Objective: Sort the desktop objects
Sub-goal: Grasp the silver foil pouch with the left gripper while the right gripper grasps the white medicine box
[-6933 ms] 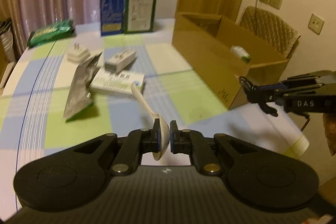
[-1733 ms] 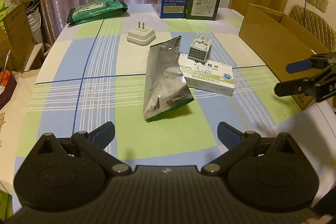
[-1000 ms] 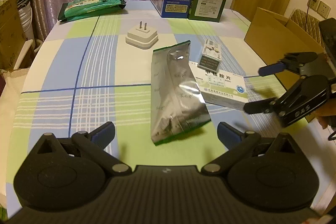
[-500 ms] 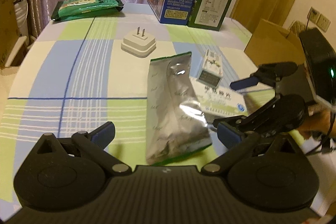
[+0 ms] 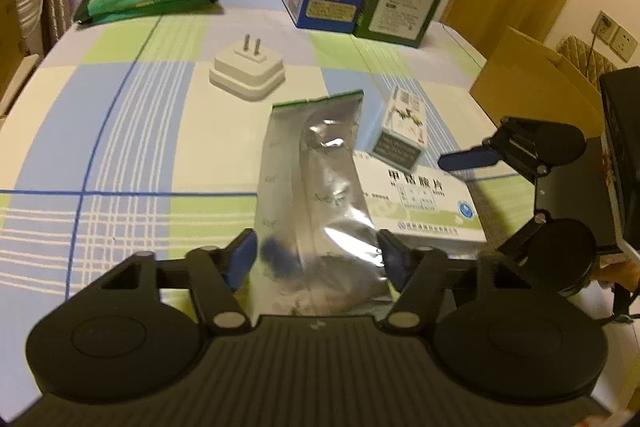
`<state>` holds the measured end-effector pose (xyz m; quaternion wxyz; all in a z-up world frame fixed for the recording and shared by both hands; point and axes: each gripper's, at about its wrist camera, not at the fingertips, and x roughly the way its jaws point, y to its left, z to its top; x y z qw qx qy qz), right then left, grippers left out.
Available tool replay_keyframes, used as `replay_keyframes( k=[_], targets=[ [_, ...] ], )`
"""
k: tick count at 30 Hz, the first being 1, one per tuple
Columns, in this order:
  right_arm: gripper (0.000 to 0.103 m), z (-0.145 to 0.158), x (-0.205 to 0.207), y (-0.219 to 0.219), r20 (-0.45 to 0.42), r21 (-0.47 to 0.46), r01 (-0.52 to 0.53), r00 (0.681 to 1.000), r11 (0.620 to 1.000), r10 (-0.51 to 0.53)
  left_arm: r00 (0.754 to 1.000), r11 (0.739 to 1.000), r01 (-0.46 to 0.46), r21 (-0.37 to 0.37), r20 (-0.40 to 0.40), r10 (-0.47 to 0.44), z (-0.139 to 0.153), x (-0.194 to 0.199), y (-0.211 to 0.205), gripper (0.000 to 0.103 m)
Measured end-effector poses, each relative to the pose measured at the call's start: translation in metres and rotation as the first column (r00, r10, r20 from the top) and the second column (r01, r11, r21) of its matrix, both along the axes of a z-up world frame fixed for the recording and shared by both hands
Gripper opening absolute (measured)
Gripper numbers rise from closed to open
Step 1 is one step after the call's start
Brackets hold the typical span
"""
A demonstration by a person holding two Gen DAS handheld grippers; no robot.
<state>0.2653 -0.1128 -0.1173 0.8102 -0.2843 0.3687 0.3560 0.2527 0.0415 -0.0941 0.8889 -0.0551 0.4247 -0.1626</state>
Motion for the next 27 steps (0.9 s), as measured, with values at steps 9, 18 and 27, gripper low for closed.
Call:
replay_keyframes(
  k=[9, 18, 27],
  targets=[
    [0.076, 0.008, -0.016, -0.009, -0.003, -0.018, 0.062, 0.998, 0.998, -0.062, 0.999, 0.991, 0.046, 0.124, -0.009, -0.045, 0.009, -0.024, -0.015, 0.041],
    [0.048, 0.027, -0.062, -0.047, -0.138, 0.009, 0.178, 0.975, 0.984, -0.175, 0.996, 0.987, 0.078, 0.141, -0.042, -0.072, 0.016, -0.078, -0.027, 0.041],
    [0.098, 0.045, -0.067, -0.062, -0.018, 0.026, 0.092, 0.996, 0.995, -0.092, 0.999, 0.994, 0.043, 0.103, 0.001, -0.043, 0.029, -0.081, -0.018, 0.055]
  ],
)
